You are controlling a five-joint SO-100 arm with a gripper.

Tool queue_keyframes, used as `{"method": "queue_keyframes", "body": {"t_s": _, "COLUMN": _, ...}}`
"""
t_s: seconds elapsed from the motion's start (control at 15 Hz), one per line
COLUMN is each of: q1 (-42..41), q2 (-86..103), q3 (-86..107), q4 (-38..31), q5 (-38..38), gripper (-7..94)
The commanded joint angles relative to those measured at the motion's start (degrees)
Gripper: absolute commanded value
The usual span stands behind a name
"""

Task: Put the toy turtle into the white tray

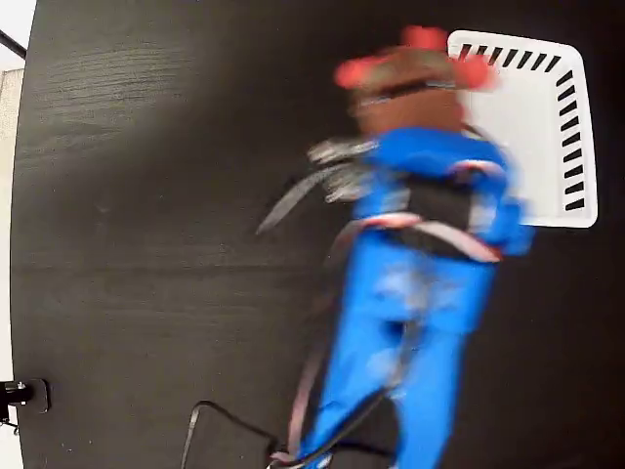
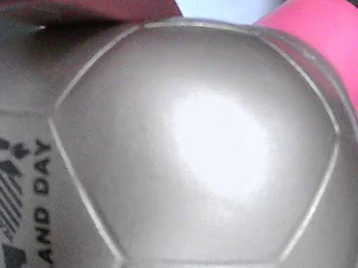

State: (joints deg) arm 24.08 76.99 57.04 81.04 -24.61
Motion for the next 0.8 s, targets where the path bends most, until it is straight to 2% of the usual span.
{"method": "queue_keyframes", "body": {"t_s": 0.0, "q1": 8.61, "q2": -3.52, "q3": -12.39, "q4": -1.05, "q5": 15.91, "gripper": 0}}
{"method": "queue_keyframes", "body": {"t_s": 0.2, "q1": 14.41, "q2": -6.68, "q3": -17.14, "q4": 4.48, "q5": 28.21, "gripper": 0}}
{"method": "queue_keyframes", "body": {"t_s": 0.27, "q1": 15.03, "q2": -7.38, "q3": -17.23, "q4": 6.15, "q5": 29.88, "gripper": 0}}
{"method": "queue_keyframes", "body": {"t_s": 0.47, "q1": 14.59, "q2": -9.93, "q3": -16.35, "q4": 5.01, "q5": 32.08, "gripper": 0}}
{"method": "queue_keyframes", "body": {"t_s": 0.73, "q1": 12.66, "q2": -19.69, "q3": -26.46, "q4": 5.01, "q5": 34.54, "gripper": 0}}
